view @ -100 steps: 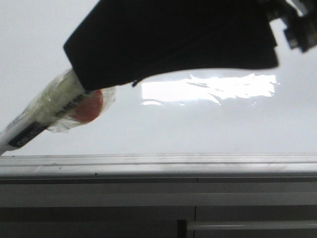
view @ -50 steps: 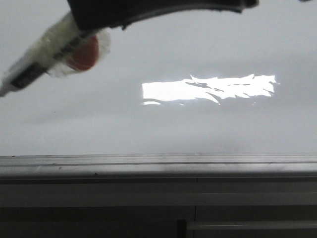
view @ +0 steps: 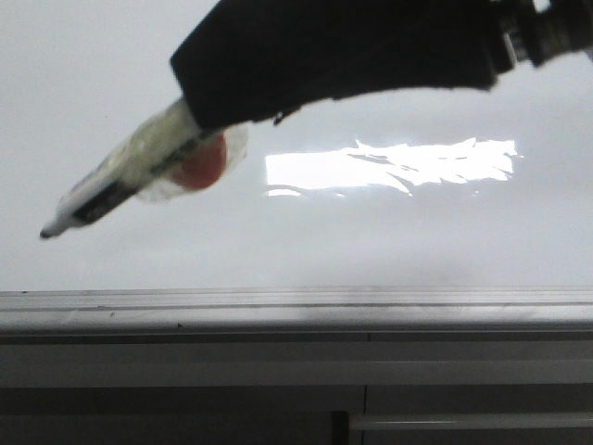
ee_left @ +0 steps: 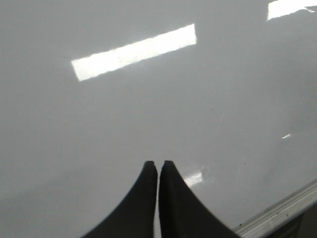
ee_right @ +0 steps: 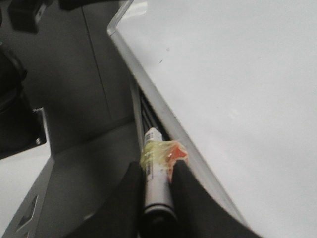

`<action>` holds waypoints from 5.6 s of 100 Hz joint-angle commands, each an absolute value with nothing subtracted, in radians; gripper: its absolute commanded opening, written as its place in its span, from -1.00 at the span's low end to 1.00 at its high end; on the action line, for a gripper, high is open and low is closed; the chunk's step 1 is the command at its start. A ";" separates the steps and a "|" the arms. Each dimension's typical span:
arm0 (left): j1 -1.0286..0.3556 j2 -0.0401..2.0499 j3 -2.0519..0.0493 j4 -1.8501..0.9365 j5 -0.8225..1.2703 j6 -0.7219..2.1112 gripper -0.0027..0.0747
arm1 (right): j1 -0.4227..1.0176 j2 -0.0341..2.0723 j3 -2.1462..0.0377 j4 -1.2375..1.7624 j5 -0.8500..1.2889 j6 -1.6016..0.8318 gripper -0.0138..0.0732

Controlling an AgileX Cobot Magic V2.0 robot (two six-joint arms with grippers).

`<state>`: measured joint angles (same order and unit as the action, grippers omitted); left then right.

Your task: Write number 0 on whiteboard

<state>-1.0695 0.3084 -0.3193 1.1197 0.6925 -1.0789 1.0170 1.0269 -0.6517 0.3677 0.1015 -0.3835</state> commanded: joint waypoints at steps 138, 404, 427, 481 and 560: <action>-1.072 0.316 -0.344 1.155 0.661 -1.089 -0.98 | 0.673 1.082 -0.679 0.319 -0.095 -0.402 -0.84; -1.078 0.621 -0.358 1.170 0.218 -0.390 -0.12 | 0.949 1.291 -1.097 0.107 0.716 -0.339 -0.84; -1.078 0.621 -0.358 1.184 0.255 -0.348 -0.12 | 0.952 1.295 -1.188 0.122 0.772 -0.339 -0.84; -1.079 0.638 -0.332 1.180 0.212 -0.348 -0.12 | 1.003 1.330 -1.223 0.137 0.765 -0.339 -0.84; -1.079 0.750 -0.326 1.192 0.165 -0.356 -0.12 | 1.001 1.330 -1.217 0.114 0.895 -0.339 -0.84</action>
<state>-1.0713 0.7492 -0.2947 1.1812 0.1901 -0.3448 1.0034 1.3578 -1.1855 0.1192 0.9293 -0.3417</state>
